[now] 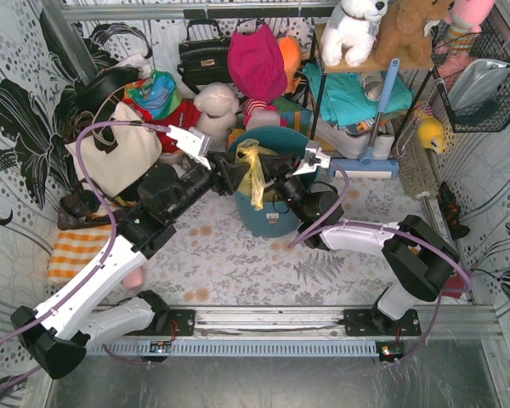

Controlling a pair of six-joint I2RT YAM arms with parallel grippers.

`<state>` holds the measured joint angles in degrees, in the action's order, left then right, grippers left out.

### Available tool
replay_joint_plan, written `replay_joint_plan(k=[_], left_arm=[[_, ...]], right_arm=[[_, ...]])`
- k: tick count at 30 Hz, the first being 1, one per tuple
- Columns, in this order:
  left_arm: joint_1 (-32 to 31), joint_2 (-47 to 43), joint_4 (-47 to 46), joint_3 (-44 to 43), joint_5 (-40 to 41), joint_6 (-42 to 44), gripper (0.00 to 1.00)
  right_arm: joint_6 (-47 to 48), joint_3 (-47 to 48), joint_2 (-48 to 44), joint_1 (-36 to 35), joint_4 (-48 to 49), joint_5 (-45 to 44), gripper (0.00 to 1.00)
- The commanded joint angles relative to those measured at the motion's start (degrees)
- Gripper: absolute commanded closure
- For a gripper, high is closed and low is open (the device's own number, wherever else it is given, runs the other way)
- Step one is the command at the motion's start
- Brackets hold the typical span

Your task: Tie the trash bag

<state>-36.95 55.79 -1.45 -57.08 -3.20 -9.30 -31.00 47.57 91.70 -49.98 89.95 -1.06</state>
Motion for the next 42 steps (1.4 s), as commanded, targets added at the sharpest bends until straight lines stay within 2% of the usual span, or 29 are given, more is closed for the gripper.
replay_joint_plan(k=[1,5,8,18,24,26,27,31,32,35,42], left_arm=[[-0.22,1.75,-4.85,-1.01,-7.74,2.79,0.47],[-0.20,2.79,-5.16,-1.05,-11.80,2.05,0.64],[-0.22,3.08,-5.54,-0.44,-15.29,1.08,0.72],[-0.23,4.41,-9.55,3.47,-26.66,-4.23,0.73],[-0.16,3.67,-7.90,4.95,-32.03,-3.39,0.76],[-0.23,3.09,-6.07,4.98,-30.36,-2.63,0.78],[-0.15,2.75,-4.78,4.73,-28.81,-2.02,0.76],[-0.18,0.53,-1.19,3.27,-19.92,-0.83,0.54],[-0.22,-0.57,-0.61,2.84,-17.30,-0.75,0.51],[-0.14,-3.47,0.04,1.94,-8.97,-1.73,0.50],[-0.14,-8.71,-5.16,2.44,2.68,-8.62,0.50]], right_arm=[[0.04,1.08,-0.56,-0.21,7.26,0.49,1.00],[0.61,0.59,-0.81,-0.21,7.29,-1.04,1.00],[1.16,0.39,-1.00,-0.21,7.29,-2.53,1.00],[3.38,1.81,-0.38,-0.21,7.34,-2.37,1.00],[5.43,1.18,-1.21,-0.21,7.34,-2.18,1.00],[5.66,1.10,-1.41,-0.21,7.34,-1.83,1.00],[5.72,1.12,-1.48,-0.21,7.34,-1.47,1.00],[6.28,1.27,-1.52,-0.21,7.34,0.50,1.00],[6.50,1.29,-1.60,-0.21,7.34,1.01,1.00],[6.28,1.64,-1.57,-0.21,7.29,2.25,1.00],[5.87,2.30,-1.26,-0.21,7.43,3.89,1.00]])
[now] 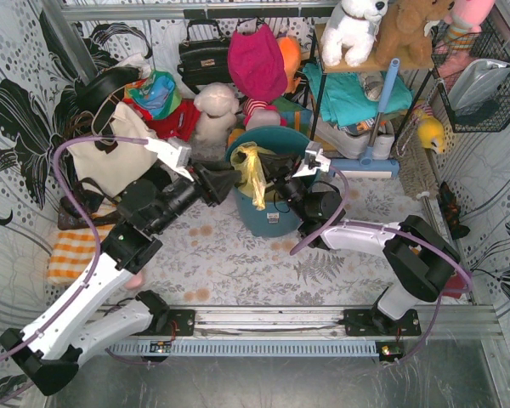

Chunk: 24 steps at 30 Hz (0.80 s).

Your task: Tie the trash bag

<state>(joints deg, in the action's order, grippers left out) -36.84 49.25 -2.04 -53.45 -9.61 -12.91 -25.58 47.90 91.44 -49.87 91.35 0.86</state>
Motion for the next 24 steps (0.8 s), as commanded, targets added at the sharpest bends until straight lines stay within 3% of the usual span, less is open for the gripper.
replay_joint_plan(k=[1,6,16,20,24], left_arm=[[-0.24,-1.90,-4.85,-1.60,10.89,-6.74,0.49],[-0.15,3.93,1.51,-8.45,19.67,-17.35,0.45],[2.36,10.93,0.55,-11.97,13.02,-22.91,0.44],[4.04,10.92,-0.09,-10.94,9.78,-24.26,0.52],[5.13,10.15,-2.18,-9.52,6.71,-25.52,0.67]], right_arm=[[0.33,1.94,-1.00,-0.32,6.03,1.94,1.00],[0.10,1.93,-1.13,-0.32,6.08,2.73,1.00],[0.03,1.76,-1.31,-0.32,6.03,2.96,1.00],[0.10,1.59,-1.36,-0.32,6.07,2.60,1.00],[0.28,1.58,-1.26,-0.32,6.06,2.40,1.00]])
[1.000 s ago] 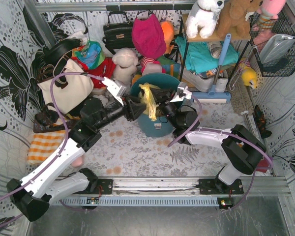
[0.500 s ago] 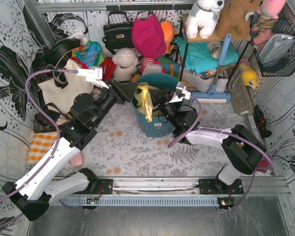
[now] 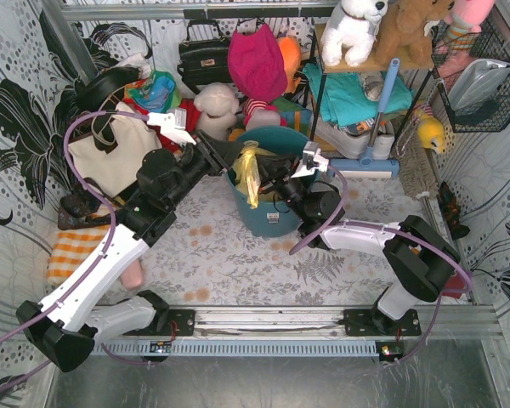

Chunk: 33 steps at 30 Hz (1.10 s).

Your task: Tie the trash bag

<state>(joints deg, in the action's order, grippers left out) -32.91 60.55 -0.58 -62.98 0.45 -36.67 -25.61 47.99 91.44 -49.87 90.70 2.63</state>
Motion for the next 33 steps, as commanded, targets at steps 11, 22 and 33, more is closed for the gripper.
replay_joint_plan(k=[11,22,33], left_arm=[[1.88,-0.30,-5.59,-1.42,-7.57,-1.64,1.00],[1.89,0.30,0.53,-4.94,-6.23,-2.02,0.71],[1.97,0.56,2.91,-3.35,-6.60,-3.08,0.50]], right_arm=[[0.39,1.23,-1.39,-0.32,6.69,0.01,1.00],[1.68,1.47,-1.97,-0.32,6.69,-0.17,1.00],[2.62,2.79,-1.39,-0.32,6.74,0.49,1.00]])
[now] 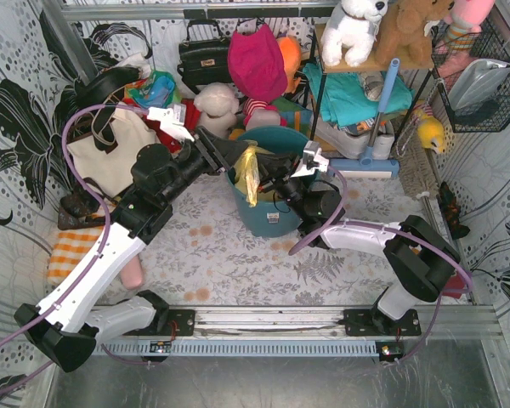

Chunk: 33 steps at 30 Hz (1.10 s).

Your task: Tie the trash bag

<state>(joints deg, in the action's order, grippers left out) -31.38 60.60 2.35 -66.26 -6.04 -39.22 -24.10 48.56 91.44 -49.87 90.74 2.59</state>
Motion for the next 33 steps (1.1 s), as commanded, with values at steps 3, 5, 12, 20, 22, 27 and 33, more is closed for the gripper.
replay_joint_plan(k=[3,5,12,20,22,27,33], left_arm=[[0.44,0.59,0.16,0.49,0.03,-0.83,0.50],[0.44,0.61,0.38,0.67,0.26,-1.01,0.50],[0.44,0.25,-0.68,0.96,-0.33,-1.02,0.76],[0.58,0.66,-3.38,0.43,-1.93,-1.11,1.00],[0.58,0.66,-4.00,0.43,-2.08,-1.01,1.00],[0.59,-0.16,-6.23,0.24,-1.12,0.87,1.00],[0.56,1.04,-8.55,-2.34,-3.78,3.01,1.00]], right_arm=[[1.03,2.32,-1.37,-0.31,6.71,0.74,1.00],[0.96,2.33,-1.36,-0.32,6.66,0.75,1.00],[0.73,2.42,-1.35,-0.32,6.64,0.66,1.00],[-0.03,2.05,-1.33,-0.31,6.66,0.60,1.00],[0.03,1.63,-1.63,-0.32,6.65,0.41,0.98],[-0.69,-0.30,-2.61,-0.32,6.69,-0.58,0.85],[-3.27,-2.49,-3.99,-0.32,6.64,-1.49,0.73]])
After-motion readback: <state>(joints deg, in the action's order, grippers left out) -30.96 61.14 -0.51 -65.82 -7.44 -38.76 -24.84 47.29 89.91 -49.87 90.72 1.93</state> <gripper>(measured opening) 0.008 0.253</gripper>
